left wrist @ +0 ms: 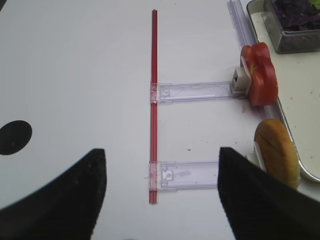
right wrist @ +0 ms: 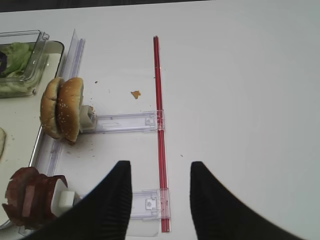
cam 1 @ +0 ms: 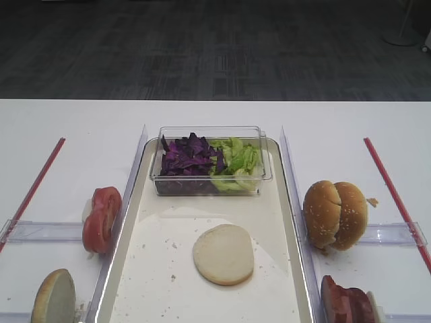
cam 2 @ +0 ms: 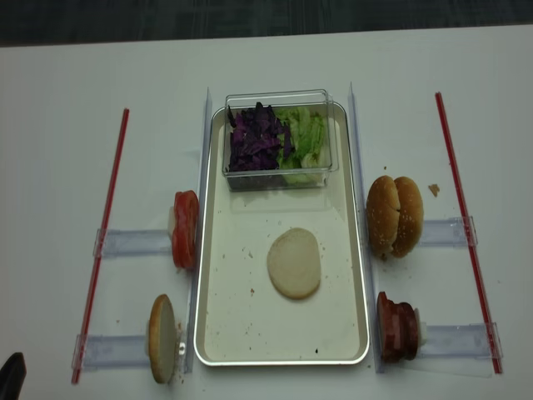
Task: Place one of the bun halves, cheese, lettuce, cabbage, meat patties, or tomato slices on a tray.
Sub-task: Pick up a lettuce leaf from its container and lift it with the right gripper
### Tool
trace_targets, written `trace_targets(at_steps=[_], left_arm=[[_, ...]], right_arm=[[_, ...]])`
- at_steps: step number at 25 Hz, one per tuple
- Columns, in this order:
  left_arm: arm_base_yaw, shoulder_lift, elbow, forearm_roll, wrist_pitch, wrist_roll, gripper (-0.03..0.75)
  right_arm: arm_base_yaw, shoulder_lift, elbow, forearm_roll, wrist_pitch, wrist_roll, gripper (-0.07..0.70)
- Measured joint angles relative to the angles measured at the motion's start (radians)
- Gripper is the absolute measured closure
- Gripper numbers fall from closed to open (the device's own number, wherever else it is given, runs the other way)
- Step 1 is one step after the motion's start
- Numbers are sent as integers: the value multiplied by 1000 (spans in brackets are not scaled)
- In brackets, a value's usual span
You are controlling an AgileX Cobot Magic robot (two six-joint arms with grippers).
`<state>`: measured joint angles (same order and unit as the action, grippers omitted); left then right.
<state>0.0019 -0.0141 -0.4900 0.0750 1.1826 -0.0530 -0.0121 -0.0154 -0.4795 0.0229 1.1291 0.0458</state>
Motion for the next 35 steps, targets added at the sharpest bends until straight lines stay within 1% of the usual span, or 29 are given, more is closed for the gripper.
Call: trace_targets(at_steps=[35], left_arm=[[0,0,0,0,0,0,277]], right_arm=[[0,0,0,0,0,0,313]])
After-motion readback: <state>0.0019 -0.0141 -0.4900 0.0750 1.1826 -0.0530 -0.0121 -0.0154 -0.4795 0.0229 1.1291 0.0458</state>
